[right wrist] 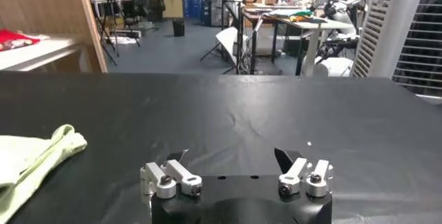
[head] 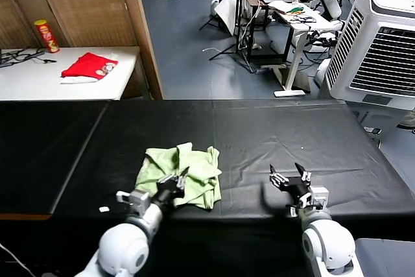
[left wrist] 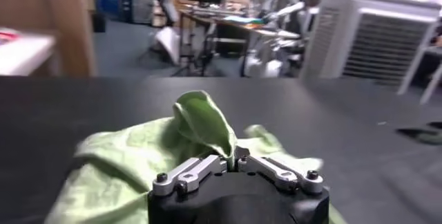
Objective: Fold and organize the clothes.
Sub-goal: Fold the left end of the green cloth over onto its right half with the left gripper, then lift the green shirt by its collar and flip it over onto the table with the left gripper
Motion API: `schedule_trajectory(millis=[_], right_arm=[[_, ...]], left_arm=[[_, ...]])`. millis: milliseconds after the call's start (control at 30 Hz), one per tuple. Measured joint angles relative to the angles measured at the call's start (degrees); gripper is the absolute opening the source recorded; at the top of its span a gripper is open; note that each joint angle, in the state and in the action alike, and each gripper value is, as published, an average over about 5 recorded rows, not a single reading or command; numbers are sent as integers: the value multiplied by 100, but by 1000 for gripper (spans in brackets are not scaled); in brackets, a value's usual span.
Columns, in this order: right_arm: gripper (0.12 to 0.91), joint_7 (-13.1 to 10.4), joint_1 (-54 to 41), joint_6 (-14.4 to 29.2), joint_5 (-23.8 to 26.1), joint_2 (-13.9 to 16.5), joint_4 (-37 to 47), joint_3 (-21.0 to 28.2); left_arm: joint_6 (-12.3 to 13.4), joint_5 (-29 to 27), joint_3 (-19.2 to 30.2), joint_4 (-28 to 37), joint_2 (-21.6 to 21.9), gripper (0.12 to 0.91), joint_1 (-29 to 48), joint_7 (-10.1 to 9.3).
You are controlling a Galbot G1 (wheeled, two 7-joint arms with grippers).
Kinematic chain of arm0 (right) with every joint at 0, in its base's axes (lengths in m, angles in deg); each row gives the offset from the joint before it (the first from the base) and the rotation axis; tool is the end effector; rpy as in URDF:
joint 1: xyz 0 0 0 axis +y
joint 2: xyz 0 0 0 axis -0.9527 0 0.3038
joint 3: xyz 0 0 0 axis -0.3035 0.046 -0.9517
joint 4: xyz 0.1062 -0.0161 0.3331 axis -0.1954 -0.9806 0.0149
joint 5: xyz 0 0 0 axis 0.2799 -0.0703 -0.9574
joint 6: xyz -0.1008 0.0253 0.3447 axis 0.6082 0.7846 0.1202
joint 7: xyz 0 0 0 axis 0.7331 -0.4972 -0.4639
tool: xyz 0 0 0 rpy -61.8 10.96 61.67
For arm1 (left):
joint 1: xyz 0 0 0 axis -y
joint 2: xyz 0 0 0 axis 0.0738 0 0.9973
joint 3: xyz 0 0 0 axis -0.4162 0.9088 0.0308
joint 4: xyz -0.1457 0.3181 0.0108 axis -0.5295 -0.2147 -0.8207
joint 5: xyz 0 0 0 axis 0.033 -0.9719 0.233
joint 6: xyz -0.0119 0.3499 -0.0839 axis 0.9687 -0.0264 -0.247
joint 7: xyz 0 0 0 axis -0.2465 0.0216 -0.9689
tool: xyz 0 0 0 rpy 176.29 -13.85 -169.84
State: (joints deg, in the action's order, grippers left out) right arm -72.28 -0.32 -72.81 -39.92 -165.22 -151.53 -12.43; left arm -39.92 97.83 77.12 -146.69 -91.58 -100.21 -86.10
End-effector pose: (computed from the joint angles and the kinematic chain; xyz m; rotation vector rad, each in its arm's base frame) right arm 0.2522 -0.0472 -0.2687 0.0451 -2.7860 0.0253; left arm 0.2393 -0.0218 -0.2649 -0.5234 -2.7532 0.0764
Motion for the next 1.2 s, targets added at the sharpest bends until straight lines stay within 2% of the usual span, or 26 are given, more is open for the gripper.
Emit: schedule_trajectory(millis=[100, 200, 300, 467, 567, 700, 833, 1033, 1200], right_arm=[[798, 20, 4, 6, 19, -16, 3, 31], [798, 60, -22, 36, 19, -17, 25, 83], [798, 138, -42, 162, -62, 17, 52, 156], [798, 435, -59, 419, -252, 157, 82, 339], [798, 638, -126, 461, -369, 270, 88, 506], [798, 832, -301, 448, -542, 416, 121, 871], [798, 855, -590, 414, -480, 447, 248, 1367], [798, 821, -1052, 412, 45, 331, 664, 2106], [798, 655, -1283, 422, 605, 187, 1045, 2489]], left_arm=[[31, -144, 118, 88, -98, 163, 22, 40], [41, -192, 180, 101, -190, 234, 44, 75], [40, -136, 213, 80, -291, 391, 74, 84], [34, 237, 208, -21, -597, 668, 37, 80], [91, 362, 131, -101, -781, 771, 0, 110], [332, 59, -156, -112, -690, 796, -44, 224], [581, -225, -648, -9, -352, 798, -182, 255], [832, -417, -1337, 170, -155, 798, -479, 256], [997, -580, -1579, 299, -209, 798, -697, 256]])
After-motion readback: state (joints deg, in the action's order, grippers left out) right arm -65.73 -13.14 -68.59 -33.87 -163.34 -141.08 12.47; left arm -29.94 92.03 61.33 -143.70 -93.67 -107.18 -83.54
